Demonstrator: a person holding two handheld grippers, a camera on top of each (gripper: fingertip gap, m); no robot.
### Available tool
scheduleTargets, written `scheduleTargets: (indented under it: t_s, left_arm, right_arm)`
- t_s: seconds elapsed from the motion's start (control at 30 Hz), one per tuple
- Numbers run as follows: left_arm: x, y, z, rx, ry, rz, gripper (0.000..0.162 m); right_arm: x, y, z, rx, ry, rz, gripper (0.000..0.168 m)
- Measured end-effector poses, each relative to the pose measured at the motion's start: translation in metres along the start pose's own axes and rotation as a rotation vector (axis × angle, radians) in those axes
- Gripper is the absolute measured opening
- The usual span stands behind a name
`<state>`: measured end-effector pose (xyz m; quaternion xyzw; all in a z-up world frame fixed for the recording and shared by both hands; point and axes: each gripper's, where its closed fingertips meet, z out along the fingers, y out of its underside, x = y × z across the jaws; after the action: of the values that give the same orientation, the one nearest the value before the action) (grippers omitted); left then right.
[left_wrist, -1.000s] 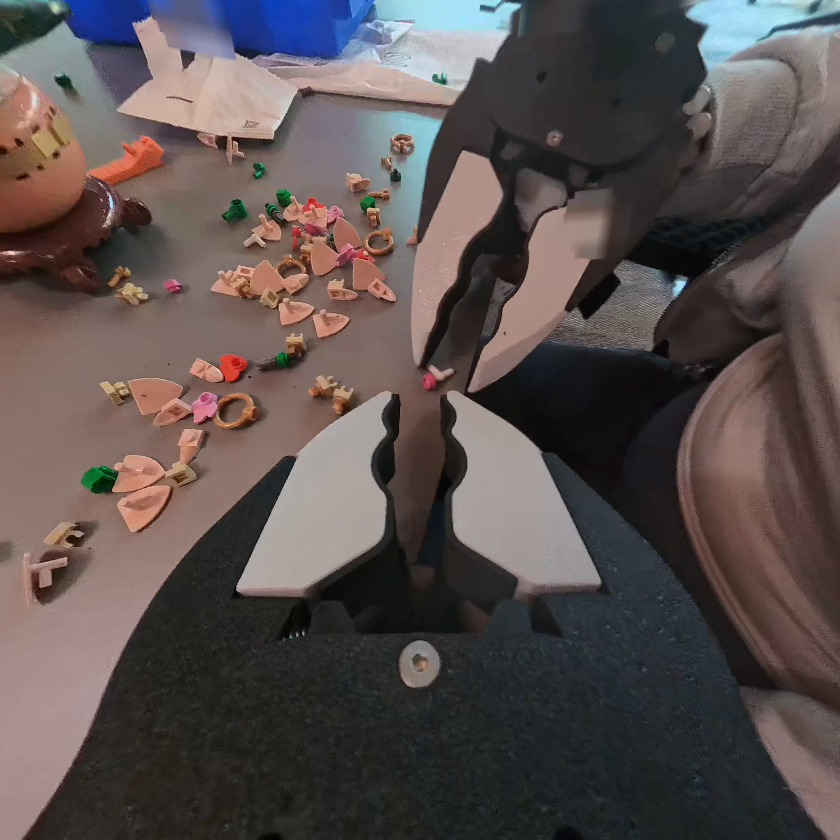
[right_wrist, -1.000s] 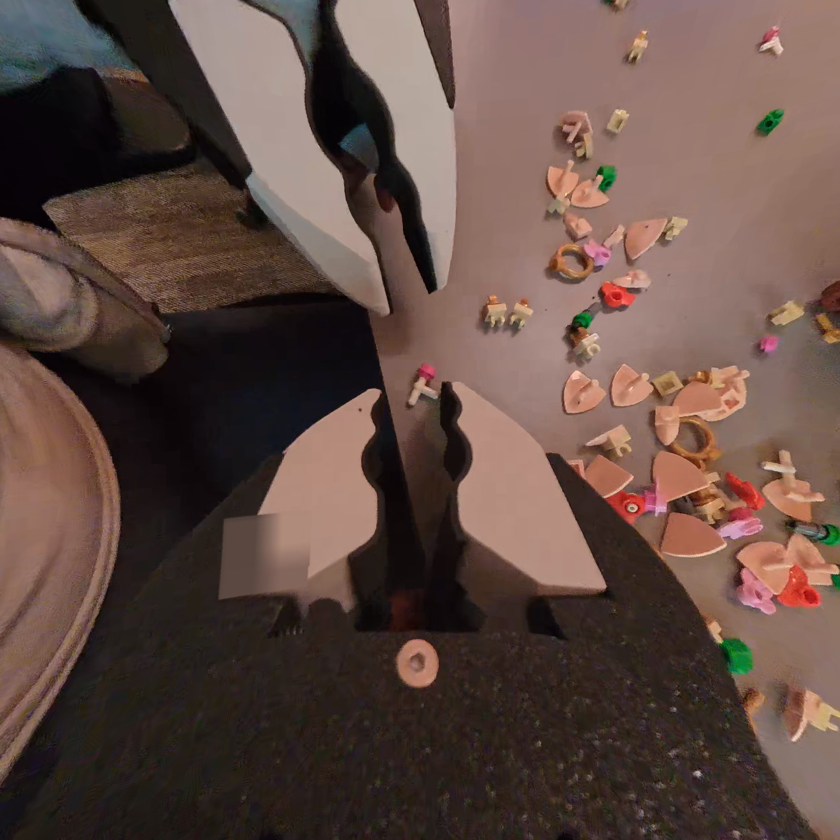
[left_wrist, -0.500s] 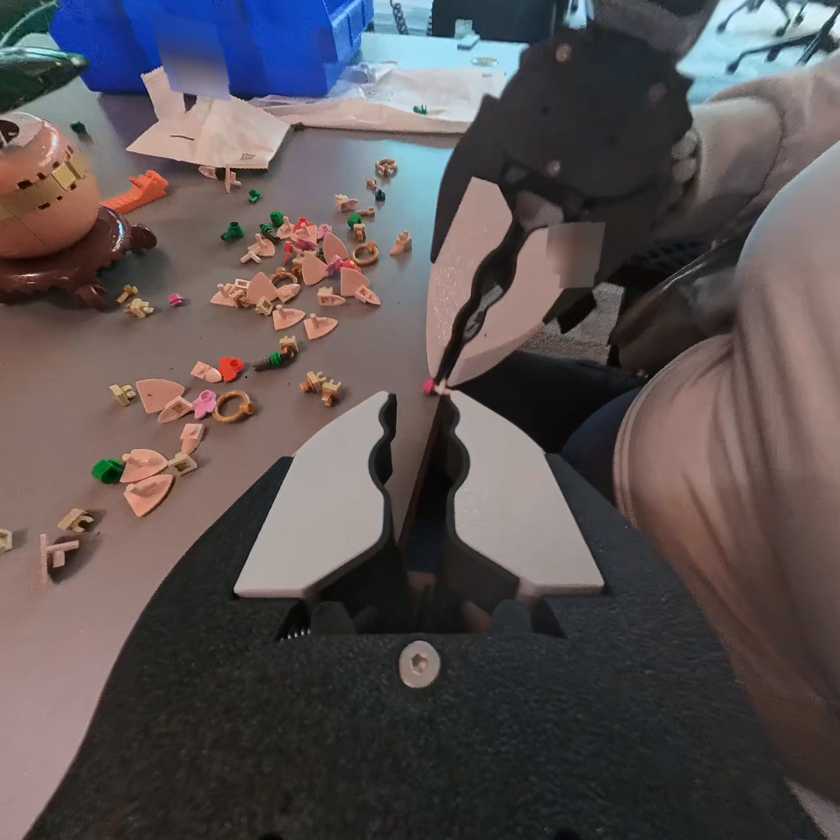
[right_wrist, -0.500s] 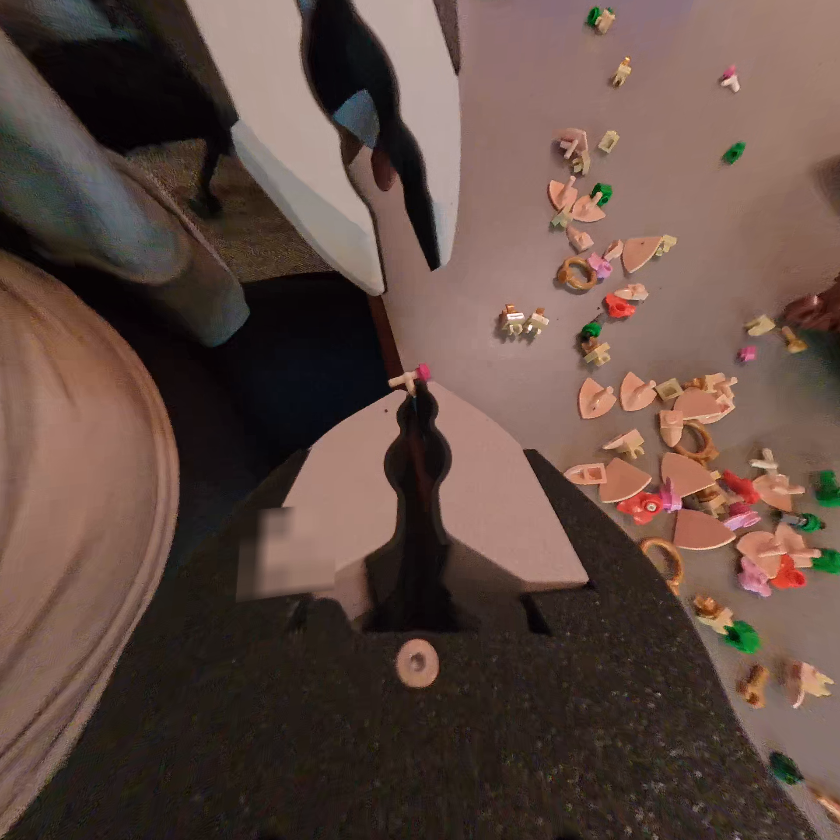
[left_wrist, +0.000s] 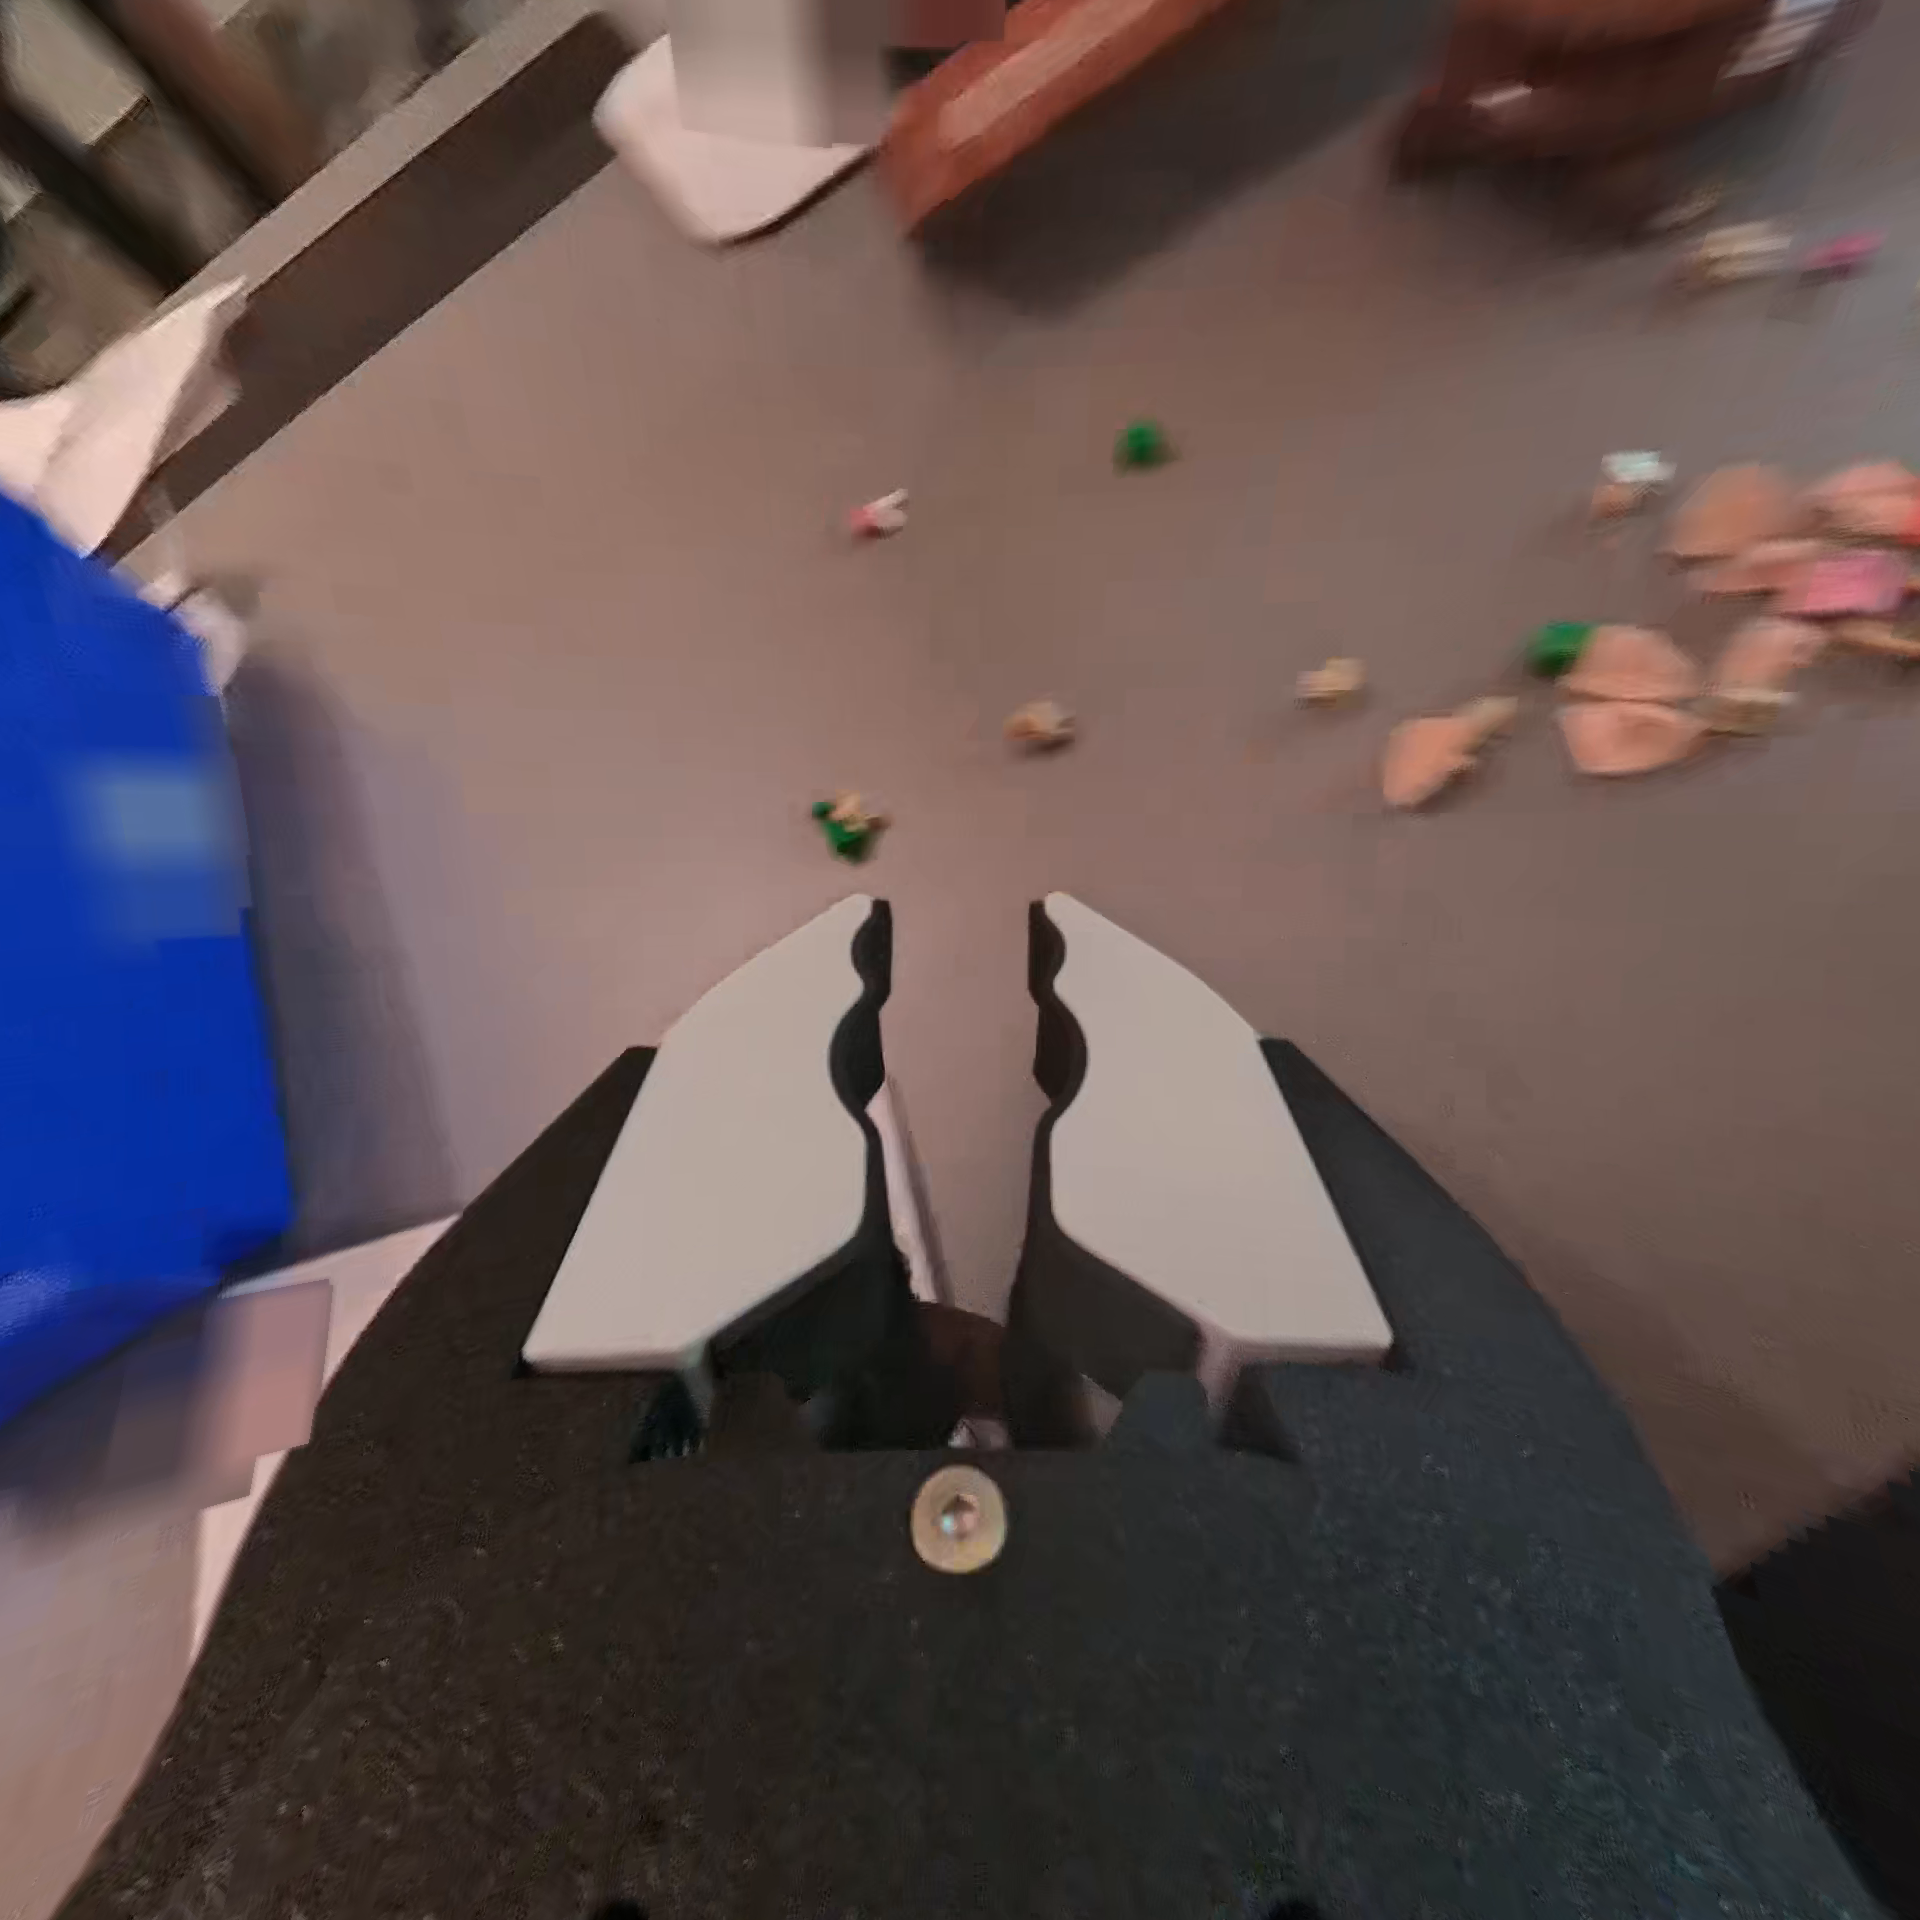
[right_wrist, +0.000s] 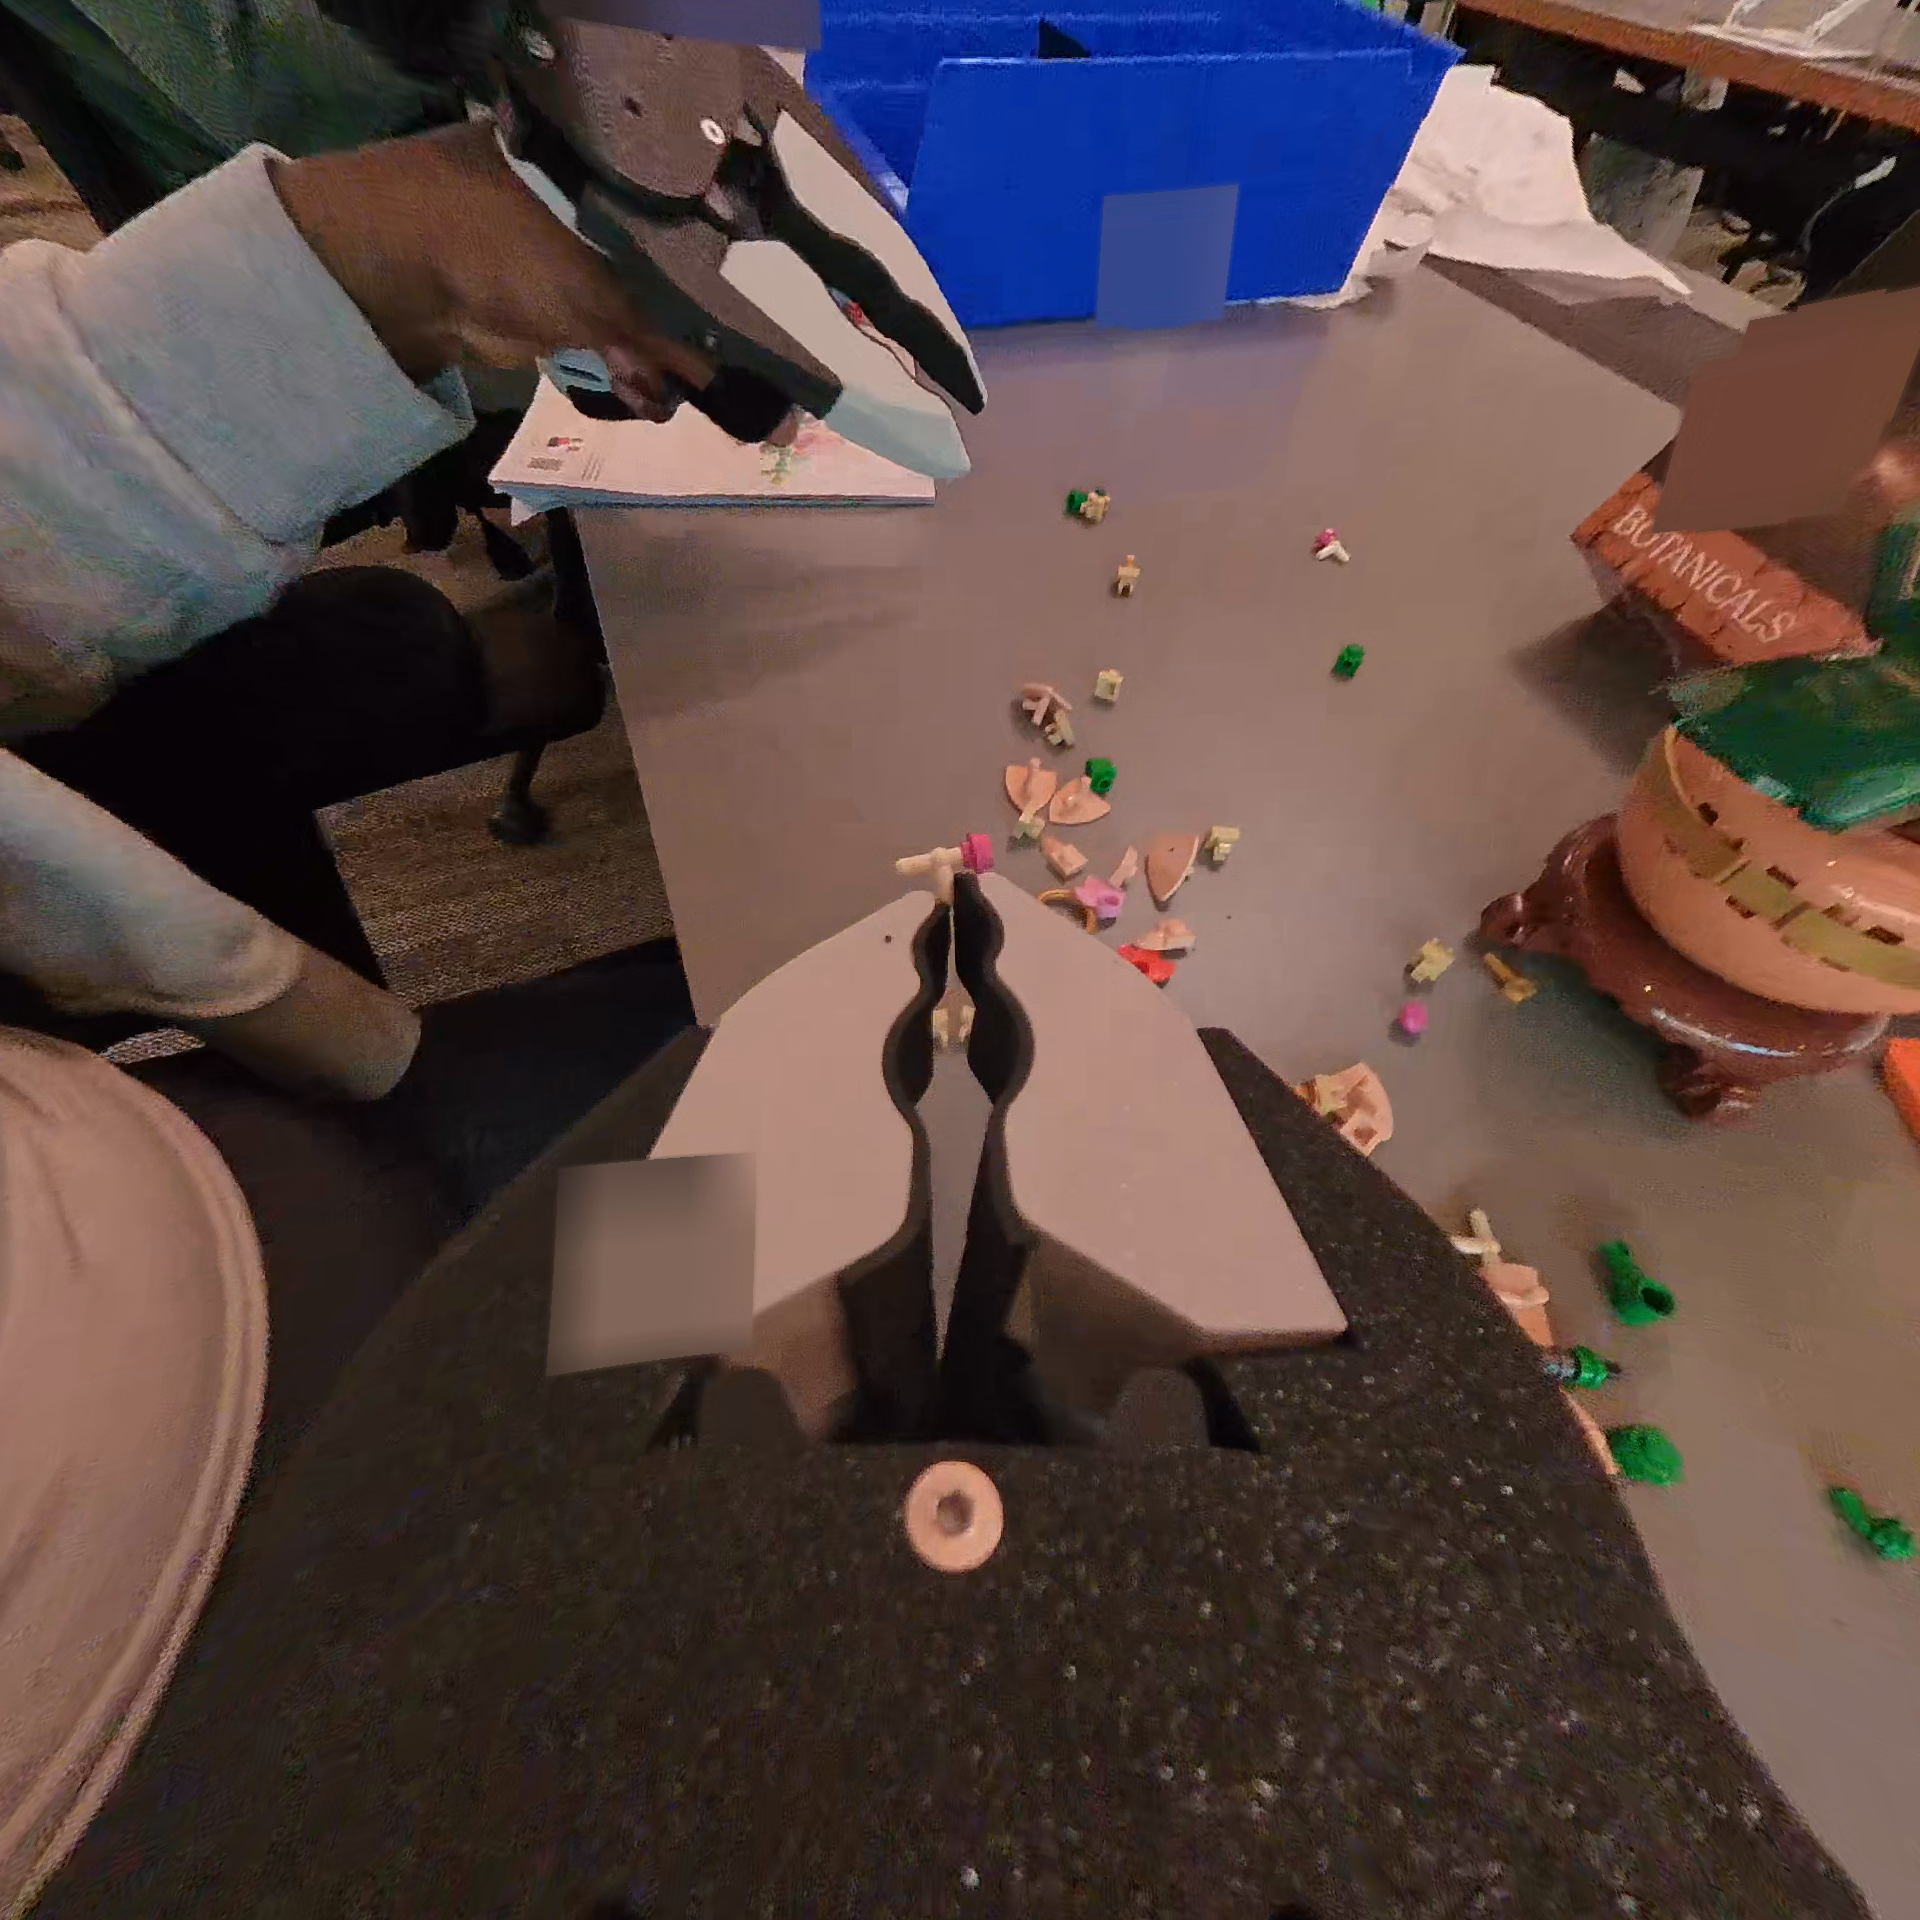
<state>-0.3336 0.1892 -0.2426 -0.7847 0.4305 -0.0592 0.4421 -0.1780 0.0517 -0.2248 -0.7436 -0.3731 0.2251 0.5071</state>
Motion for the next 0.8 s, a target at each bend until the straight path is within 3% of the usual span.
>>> scheduleTargets:
  t_s: [0.2,0.47,0.7,0.8]
  left_arm:
    - [-0.033,0.004,0.035,-0.089,-0.026,-0.156,0.026]
    - [-0.055,0.022,0.057,-0.188,-0.151,-0.094,0.020]
    - [-0.068,0.019,0.055,-0.140,-0.194,-0.110,0.019]
    - [-0.063,0.000,0.033,-0.008,-0.220,-0.106,0.014]
  right_arm:
    - [0.015,-0.013,0.001,0.059,-0.016,-0.024,0.001]
    - [0.024,-0.016,-0.001,0.109,-0.049,0.020,0.001]
    - [0.023,-0.024,0.010,0.097,-0.045,0.005,0.001]
    - [0.023,-0.039,0.015,0.122,-0.027,-0.037,0.001]
